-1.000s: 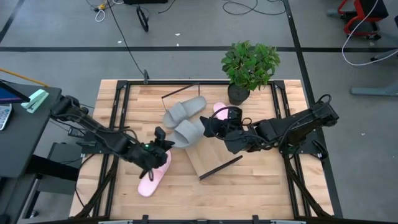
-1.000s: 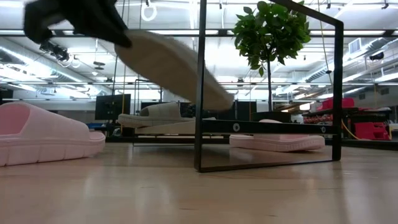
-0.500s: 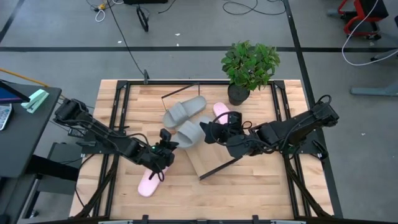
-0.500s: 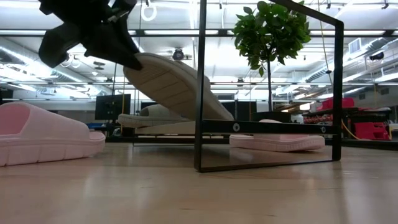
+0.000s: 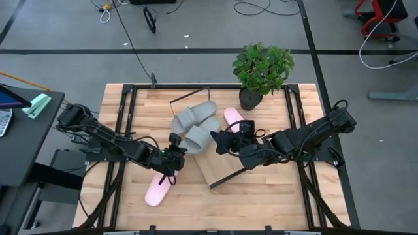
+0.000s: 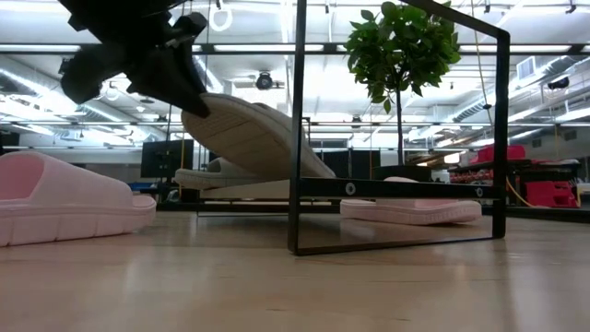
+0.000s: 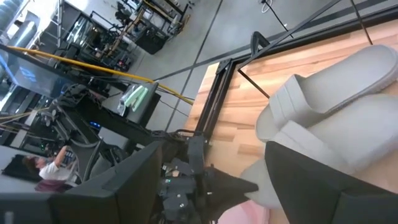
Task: Pick and place slides into the shelf
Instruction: Put the gray slides on the shelf
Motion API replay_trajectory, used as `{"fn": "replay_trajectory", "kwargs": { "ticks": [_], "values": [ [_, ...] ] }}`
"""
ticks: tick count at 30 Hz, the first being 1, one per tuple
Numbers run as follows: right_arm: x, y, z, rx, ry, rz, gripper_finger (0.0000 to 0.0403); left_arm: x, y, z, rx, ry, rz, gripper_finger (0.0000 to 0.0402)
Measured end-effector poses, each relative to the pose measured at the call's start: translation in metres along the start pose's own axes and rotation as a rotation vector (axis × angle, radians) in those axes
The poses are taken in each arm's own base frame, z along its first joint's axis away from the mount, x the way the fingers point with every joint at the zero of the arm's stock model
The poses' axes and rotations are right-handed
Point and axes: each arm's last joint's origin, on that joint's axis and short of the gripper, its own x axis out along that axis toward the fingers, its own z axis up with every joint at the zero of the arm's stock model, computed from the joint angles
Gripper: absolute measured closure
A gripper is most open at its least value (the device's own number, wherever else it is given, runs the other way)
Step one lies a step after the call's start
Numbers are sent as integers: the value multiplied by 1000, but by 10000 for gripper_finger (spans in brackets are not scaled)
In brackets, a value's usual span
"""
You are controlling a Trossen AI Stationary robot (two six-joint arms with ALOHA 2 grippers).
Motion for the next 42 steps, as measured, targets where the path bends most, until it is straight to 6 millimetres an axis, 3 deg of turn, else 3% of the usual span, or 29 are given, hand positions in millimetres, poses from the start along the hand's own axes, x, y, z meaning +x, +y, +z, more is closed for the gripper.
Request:
{"fn": "replay_trajectory", "kwargs": {
  "ticks": [10, 23, 33, 42],
  "values": [
    [0, 0, 0, -11, 0, 0, 112, 4, 2, 2, 37, -47, -65, 365],
    [0, 0, 0, -10, -1, 0, 112, 21, -19, -38, 204, 32, -63, 368],
    [0, -1, 0, -27, 0, -9, 112, 23, -17, -37, 293, 24, -51, 359],
    [0, -2, 0, -33, 1, -13, 112, 32, -6, -42, 264, 63, -34, 362]
  ]
}}
